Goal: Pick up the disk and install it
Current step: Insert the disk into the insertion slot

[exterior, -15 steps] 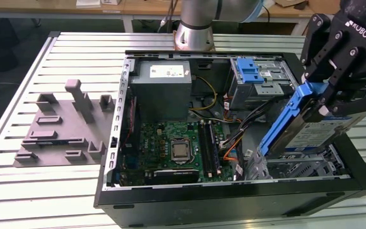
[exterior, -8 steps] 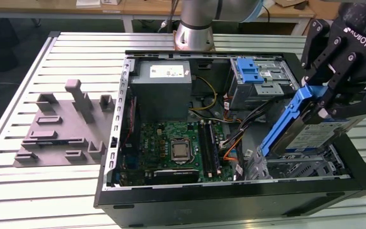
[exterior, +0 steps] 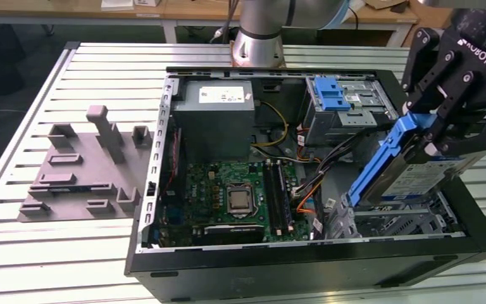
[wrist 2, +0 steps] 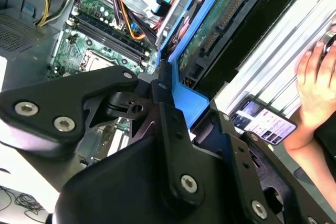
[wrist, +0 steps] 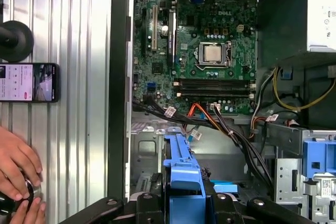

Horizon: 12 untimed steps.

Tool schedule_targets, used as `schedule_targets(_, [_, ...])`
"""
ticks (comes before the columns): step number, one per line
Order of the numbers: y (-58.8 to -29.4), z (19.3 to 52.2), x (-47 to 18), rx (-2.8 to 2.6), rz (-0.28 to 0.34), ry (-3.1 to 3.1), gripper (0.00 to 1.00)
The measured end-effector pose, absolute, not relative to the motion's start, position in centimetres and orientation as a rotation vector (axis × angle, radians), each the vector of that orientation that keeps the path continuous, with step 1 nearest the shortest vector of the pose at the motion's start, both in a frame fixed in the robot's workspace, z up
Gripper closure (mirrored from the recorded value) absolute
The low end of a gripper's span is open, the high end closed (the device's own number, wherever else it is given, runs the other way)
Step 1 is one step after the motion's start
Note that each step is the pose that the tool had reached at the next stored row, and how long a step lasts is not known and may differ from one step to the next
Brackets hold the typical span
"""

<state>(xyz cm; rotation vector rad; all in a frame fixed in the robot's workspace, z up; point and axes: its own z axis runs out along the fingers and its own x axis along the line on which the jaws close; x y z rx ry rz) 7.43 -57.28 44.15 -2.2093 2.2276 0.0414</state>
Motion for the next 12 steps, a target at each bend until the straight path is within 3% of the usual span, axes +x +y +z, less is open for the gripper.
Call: schedule_targets(12, [-57.15, 43.49, 7.48, -2.19, 0.041, 2.246, 0.63])
